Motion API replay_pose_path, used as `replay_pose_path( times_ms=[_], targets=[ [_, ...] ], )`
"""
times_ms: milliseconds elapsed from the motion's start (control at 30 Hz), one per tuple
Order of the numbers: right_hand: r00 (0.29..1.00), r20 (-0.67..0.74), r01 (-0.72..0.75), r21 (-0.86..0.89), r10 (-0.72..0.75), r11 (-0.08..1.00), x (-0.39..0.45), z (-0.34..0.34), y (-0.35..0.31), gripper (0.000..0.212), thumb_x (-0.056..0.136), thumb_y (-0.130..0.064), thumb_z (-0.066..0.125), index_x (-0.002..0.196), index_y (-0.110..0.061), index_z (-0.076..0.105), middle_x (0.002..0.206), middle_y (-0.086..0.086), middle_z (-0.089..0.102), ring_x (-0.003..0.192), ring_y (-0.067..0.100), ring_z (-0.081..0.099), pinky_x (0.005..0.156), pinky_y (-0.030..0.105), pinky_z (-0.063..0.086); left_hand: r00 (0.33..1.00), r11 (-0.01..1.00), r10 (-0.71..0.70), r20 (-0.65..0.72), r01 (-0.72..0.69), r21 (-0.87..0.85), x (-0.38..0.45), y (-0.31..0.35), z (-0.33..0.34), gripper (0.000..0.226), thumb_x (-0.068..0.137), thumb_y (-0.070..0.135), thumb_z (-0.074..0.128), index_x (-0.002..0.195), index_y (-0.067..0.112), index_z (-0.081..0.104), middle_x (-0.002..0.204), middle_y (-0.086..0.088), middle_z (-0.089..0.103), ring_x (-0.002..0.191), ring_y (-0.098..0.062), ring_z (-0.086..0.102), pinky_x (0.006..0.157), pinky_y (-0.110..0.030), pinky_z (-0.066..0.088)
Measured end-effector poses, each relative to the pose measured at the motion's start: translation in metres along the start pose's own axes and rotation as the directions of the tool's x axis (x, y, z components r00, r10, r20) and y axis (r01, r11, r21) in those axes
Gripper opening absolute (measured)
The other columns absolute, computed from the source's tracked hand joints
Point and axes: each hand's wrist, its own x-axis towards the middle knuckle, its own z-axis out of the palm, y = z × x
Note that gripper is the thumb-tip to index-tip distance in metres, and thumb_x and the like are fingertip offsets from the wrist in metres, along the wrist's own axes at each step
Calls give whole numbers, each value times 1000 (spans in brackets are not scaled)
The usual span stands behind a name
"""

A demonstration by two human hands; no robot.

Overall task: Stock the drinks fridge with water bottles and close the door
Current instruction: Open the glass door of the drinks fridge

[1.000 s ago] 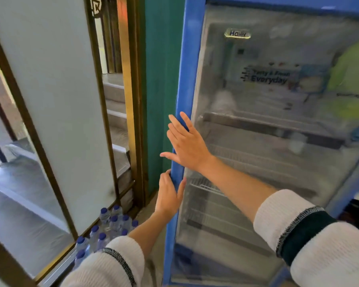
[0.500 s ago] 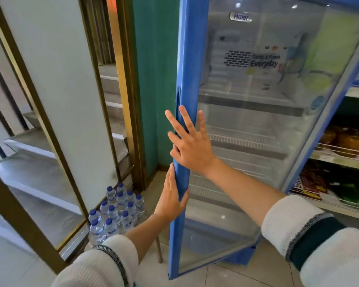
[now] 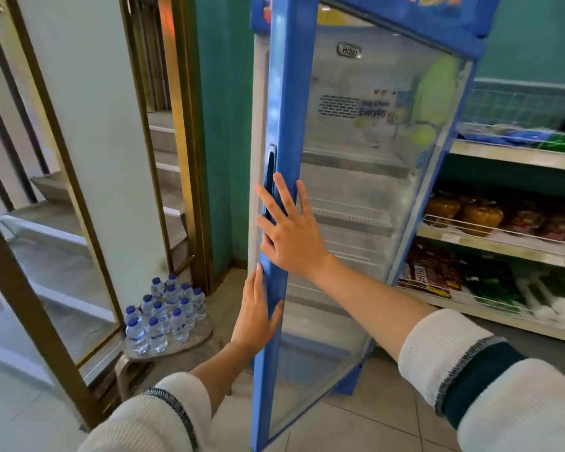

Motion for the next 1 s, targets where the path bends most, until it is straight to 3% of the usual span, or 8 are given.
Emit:
replay_pose_path(
  times_ms=[167,300,433,533,600,800,900,1000],
  targets=[
    [997,-34,-70,81,73,994,-68,-52,7,24,88,-33,53,101,-16,65,157,12,25,147,40,6,116,61,9,976,968,205,73,-213,131,-57,38,19,90,94,32,55,152,23,-13,161,-4,-5,149,-21,1,120,-33,14],
    [977,-74,-187,131,198,974,-121,-87,17,32,90,-33,57,115,-15,63,158,14,19,146,43,2,116,58,15,920,890,366,143,-391,235,-89,75,39,87,94,43,47,153,12,-10,161,-11,-12,149,-28,-4,121,-37,5],
    [946,-107,-291,140,307,946,-157,-119,39,68,92,-35,59,148,-13,29,158,13,8,146,41,-2,120,49,13,860,809,477,184,-511,290,-105,114,68,89,93,46,44,152,4,-7,160,-15,-11,148,-32,-4,119,-46,8],
    [913,-137,-365,142,383,920,-175,-144,61,76,92,-35,58,149,-5,18,158,18,5,146,41,-2,121,39,2,833,773,506,223,-552,312,-115,142,91,91,90,45,46,152,1,-6,160,-19,-10,148,-36,-4,115,-51,14],
    [893,-164,-394,164,419,904,-190,-156,74,76,93,-33,57,148,-1,16,158,16,-3,146,43,-1,121,42,4,821,755,515,248,-571,323,-122,161,106,94,88,45,49,152,1,-5,159,-21,-9,147,-37,-3,113,-54,16],
    [869,-175,-435,176,463,883,-240,-181,108,84,97,-31,52,153,-15,-8,157,10,-20,147,40,-4,121,45,11,795,731,496,349,-599,326,-134,214,141,107,78,48,67,152,3,4,159,-21,-1,148,-37,-2,112,-59,14],
    [852,-126,-477,213,509,852,-260,-196,120,77,97,-28,52,152,-7,1,156,18,-15,148,37,-3,119,46,23,774,730,504,383,-619,290,-137,235,154,107,78,46,67,153,5,1,160,-19,-4,148,-35,-3,110,-61,16],
    [832,-73,-522,235,550,820,-277,-208,132,74,97,-27,51,150,-2,5,156,24,-11,149,35,1,113,29,35,754,727,504,421,-634,266,-138,251,165,103,79,44,66,153,7,5,160,-17,-1,148,-32,-2,110,-62,15]
  ],
)
